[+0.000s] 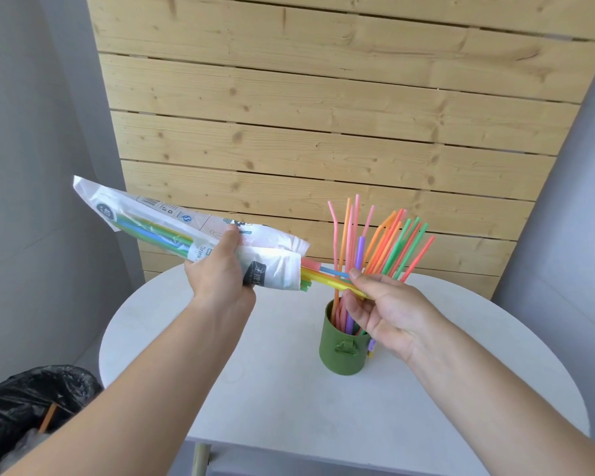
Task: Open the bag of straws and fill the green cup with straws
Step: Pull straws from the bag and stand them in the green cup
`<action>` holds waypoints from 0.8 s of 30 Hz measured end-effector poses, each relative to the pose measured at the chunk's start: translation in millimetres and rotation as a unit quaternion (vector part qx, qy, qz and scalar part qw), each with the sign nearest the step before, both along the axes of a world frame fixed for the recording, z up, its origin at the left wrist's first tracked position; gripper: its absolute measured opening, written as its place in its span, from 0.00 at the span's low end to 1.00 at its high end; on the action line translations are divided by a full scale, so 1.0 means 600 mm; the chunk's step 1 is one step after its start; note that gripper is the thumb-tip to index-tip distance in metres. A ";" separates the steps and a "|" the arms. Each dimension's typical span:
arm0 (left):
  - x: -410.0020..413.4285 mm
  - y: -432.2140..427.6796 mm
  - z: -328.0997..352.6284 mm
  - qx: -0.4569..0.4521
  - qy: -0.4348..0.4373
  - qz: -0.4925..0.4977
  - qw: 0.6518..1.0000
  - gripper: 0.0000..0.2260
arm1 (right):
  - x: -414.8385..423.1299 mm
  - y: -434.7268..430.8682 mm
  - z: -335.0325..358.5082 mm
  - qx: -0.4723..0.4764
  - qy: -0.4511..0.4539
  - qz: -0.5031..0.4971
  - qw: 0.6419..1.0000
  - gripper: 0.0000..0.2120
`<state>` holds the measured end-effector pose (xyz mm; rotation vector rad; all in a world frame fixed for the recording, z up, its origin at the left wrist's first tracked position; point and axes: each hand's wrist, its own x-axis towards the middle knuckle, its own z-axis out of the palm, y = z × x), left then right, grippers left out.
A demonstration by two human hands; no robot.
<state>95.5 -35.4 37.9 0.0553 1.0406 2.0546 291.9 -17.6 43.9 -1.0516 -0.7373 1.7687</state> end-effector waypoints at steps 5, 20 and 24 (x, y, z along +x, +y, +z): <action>-0.003 0.000 0.000 -0.003 -0.004 -0.001 1.000 0.24 | 0.014 0.007 0.012 0.013 -0.007 0.008 1.000 0.04; -0.003 -0.004 -0.003 0.003 -0.016 -0.010 1.000 0.25 | 0.011 -0.001 0.006 0.075 -0.074 -0.006 0.994 0.05; -0.007 -0.003 -0.002 0.004 -0.018 -0.010 1.000 0.25 | 0.019 0.005 0.013 0.075 -0.048 -0.003 0.996 0.04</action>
